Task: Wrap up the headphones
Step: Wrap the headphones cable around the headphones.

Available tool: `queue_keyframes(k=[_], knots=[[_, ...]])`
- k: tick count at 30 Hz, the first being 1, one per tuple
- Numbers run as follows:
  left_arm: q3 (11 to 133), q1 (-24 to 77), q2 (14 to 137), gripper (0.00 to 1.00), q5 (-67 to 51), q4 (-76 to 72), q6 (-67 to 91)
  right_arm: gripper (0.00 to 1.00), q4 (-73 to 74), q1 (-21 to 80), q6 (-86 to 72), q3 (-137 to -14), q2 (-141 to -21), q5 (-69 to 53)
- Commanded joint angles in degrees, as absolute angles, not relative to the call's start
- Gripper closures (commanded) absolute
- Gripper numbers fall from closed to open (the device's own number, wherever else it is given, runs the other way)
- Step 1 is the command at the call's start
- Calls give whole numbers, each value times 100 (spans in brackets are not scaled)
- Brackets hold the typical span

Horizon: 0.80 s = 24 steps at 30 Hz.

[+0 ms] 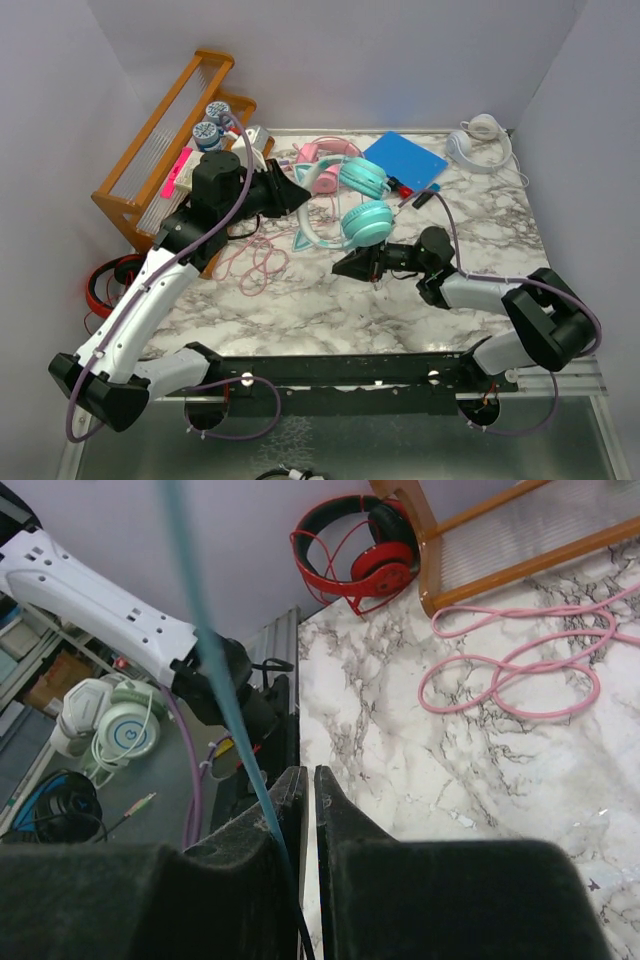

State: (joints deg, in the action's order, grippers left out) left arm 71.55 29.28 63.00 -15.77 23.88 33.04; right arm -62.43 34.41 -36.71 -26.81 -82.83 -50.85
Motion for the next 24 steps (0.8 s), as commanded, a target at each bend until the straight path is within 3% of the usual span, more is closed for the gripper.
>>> queue_keyframes(k=[1,8,24], knots=[[7720,2655,6461,100,-994,2604,3667,84,-6507,3494,-3759,-2532,-8033,-5350],[7563,2312,6762,100,-107,2988,4032,91,-5936,3885,-3559,-2436,-7506,-5184],[6841,2232,6530,100,1990,3106,3162,87,-3990,4192,-3272,-3671,-6570,-5376]])
